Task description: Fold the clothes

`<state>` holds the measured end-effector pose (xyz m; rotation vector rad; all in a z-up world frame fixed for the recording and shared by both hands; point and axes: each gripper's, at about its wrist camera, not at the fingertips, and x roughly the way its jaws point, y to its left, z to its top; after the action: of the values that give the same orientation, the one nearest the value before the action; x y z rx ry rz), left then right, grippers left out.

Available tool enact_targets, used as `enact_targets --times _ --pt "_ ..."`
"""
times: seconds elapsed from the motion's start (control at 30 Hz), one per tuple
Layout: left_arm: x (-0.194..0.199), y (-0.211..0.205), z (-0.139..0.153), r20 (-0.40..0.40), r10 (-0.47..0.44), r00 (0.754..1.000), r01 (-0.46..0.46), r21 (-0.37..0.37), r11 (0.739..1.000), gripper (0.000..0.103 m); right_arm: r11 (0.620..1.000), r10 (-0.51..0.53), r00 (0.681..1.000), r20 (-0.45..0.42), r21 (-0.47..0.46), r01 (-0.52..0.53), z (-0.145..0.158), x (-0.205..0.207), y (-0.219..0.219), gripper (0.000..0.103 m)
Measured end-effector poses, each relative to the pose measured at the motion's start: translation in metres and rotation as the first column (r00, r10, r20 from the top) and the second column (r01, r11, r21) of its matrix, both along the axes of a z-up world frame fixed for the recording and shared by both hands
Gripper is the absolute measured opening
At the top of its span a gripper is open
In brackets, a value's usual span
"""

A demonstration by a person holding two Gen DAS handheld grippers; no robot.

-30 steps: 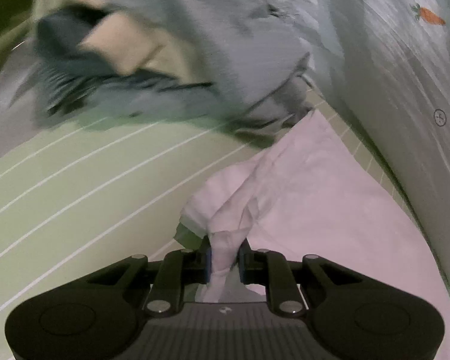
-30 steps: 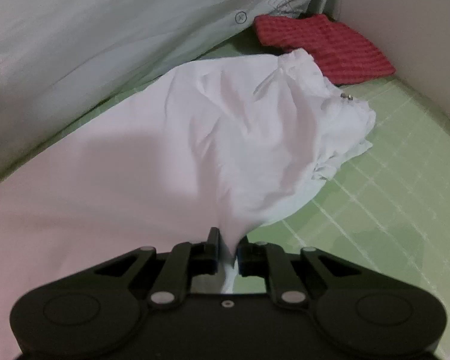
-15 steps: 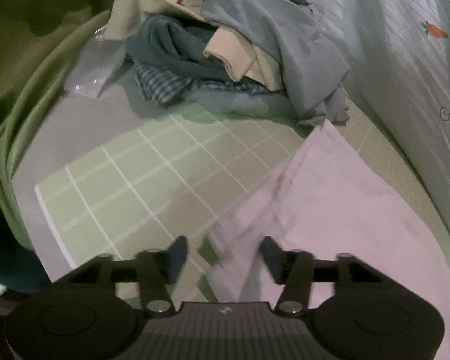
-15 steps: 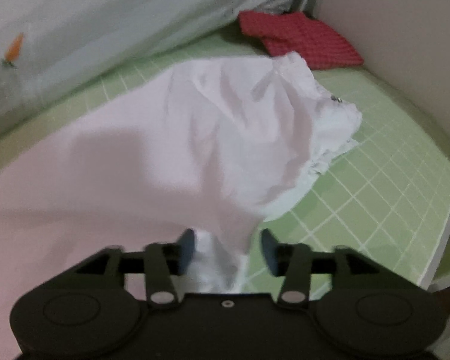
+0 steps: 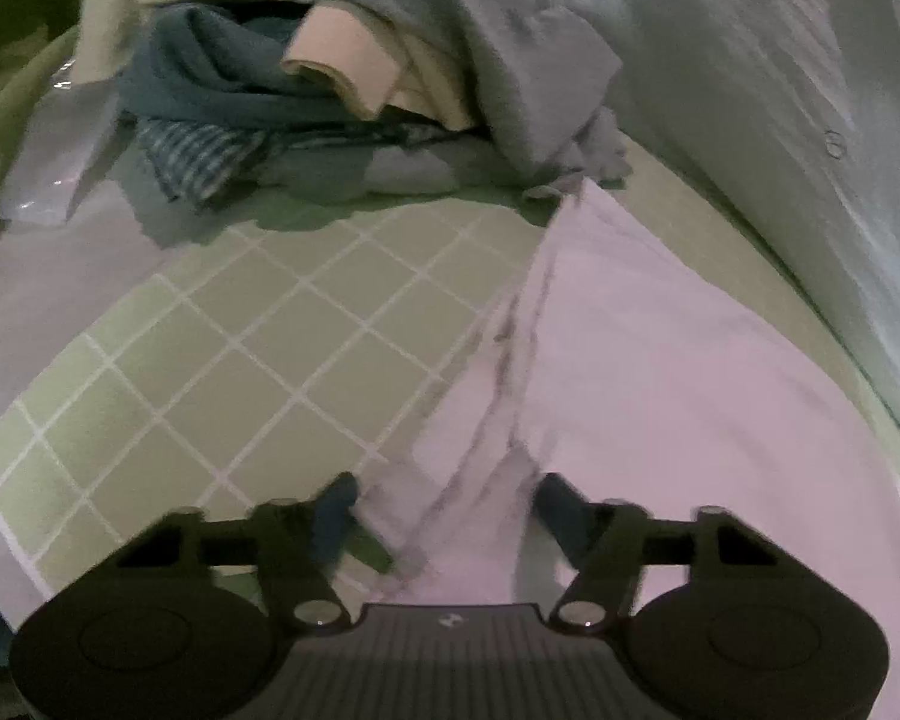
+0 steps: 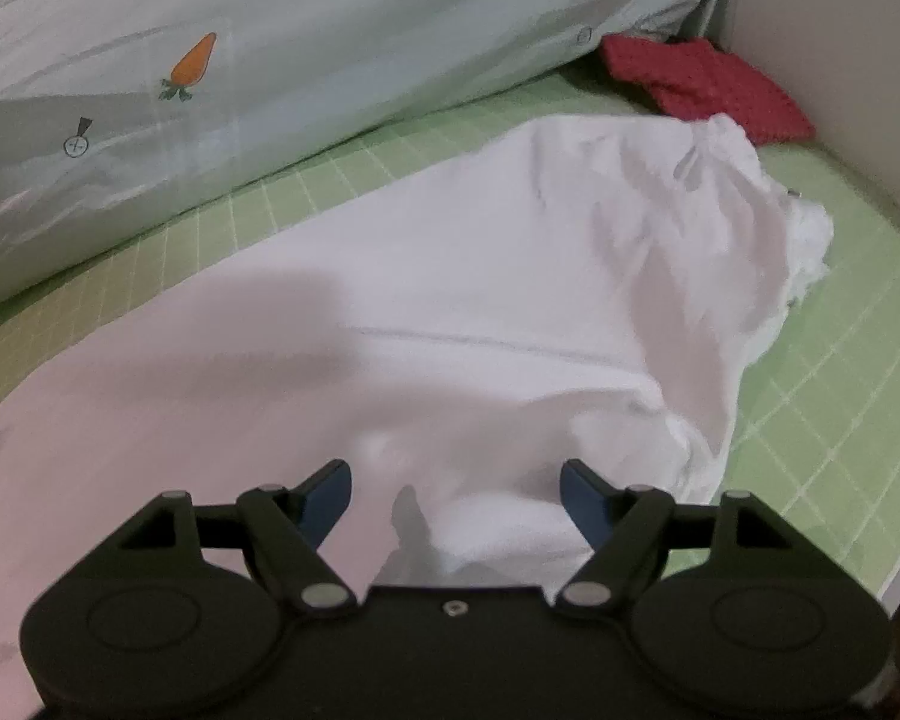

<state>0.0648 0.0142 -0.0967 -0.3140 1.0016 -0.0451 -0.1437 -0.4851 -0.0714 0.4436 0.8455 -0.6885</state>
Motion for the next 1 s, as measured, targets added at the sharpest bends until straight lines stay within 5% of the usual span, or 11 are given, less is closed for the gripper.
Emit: enact_targets --times 0.3,0.5,0.73,1.0 --pt "0.009 -0.019 0.019 0.045 -0.067 0.997 0.067 -0.001 0.998 0.013 0.999 -0.041 0.999 0.023 0.033 0.041 -0.001 -0.025 -0.003 0.077" --pt "0.012 -0.042 0.059 0.156 -0.04 0.987 0.057 -0.109 0.992 0.008 0.997 -0.052 0.997 0.051 0.068 0.049 0.002 -0.039 -0.024 0.076" --pt "0.009 -0.14 0.094 0.259 -0.154 0.954 0.195 -0.142 0.97 0.007 0.997 -0.028 0.997 0.066 0.069 0.024 0.01 -0.053 -0.06 0.076" --pt "-0.034 -0.272 0.054 0.166 -0.365 0.916 0.382 -0.08 0.921 0.007 0.996 -0.039 0.997 0.065 0.082 0.033 0.007 -0.076 -0.112 0.076"
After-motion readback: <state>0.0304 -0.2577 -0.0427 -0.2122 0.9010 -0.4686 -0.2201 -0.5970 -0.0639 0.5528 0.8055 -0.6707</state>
